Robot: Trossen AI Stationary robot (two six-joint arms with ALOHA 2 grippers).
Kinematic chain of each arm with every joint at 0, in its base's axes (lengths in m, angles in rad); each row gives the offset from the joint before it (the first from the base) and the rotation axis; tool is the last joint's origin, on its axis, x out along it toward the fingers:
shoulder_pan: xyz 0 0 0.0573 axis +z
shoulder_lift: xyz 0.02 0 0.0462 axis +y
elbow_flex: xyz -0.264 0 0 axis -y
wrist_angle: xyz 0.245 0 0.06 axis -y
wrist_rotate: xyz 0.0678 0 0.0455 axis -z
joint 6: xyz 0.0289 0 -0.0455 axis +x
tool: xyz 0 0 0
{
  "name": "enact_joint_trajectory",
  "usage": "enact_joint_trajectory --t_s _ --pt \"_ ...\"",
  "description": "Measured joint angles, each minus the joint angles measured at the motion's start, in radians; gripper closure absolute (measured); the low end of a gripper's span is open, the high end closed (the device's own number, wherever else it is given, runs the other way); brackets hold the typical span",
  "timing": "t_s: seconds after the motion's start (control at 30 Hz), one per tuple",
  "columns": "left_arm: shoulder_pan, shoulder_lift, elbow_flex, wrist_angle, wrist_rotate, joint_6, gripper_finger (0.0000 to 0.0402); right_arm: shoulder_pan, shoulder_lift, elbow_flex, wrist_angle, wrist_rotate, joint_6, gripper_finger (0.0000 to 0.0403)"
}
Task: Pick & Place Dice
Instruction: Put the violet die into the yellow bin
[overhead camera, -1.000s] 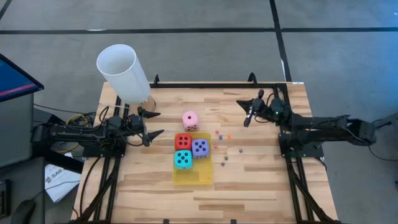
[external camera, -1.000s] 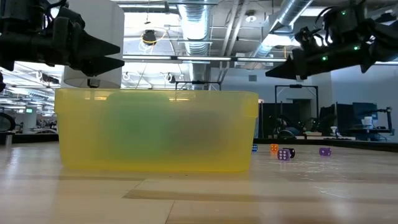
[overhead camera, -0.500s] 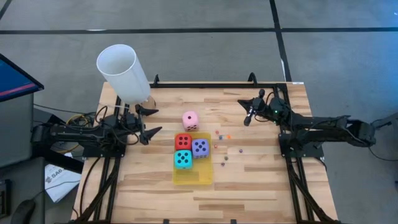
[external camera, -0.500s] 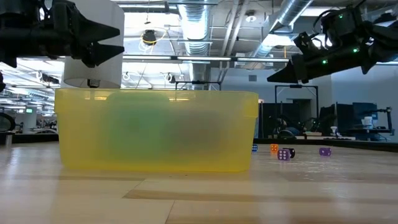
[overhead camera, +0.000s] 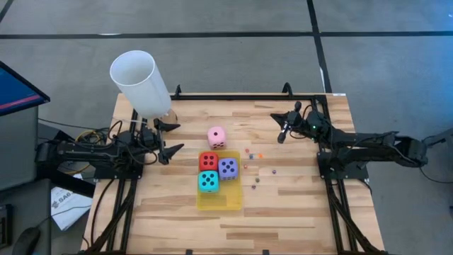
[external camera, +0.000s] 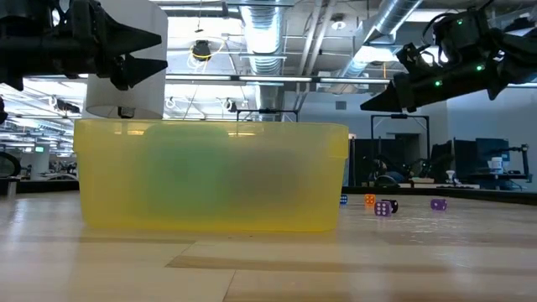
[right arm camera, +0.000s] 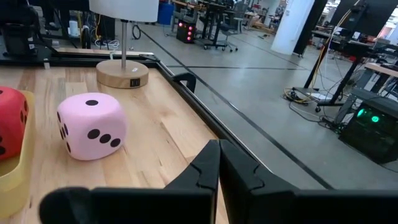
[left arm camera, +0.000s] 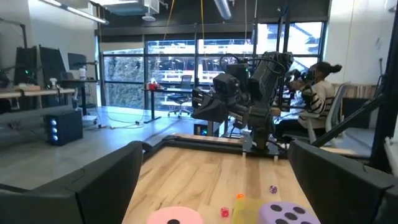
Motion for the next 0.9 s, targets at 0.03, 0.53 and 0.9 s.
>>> enact_joint_trajectory --t_s 0.03,0.53,0.9 --pt "0.0 0.0 0.0 0.0 0.0 -0.007 0.0009 0.0 0.0 0.0 0.0 0.0 0.0 0.0397" --pt "0.0 0.0 0.0 0.006 0.0 0.023 0.0009 0.001 0.0 0.0 0.0 0.0 0.0 0.0397" --pt "0.0 0.0 0.0 0.006 0.0 0.02 0.0009 0.001 0.0 0.0 0.0 0.0 0.0 0.0397"
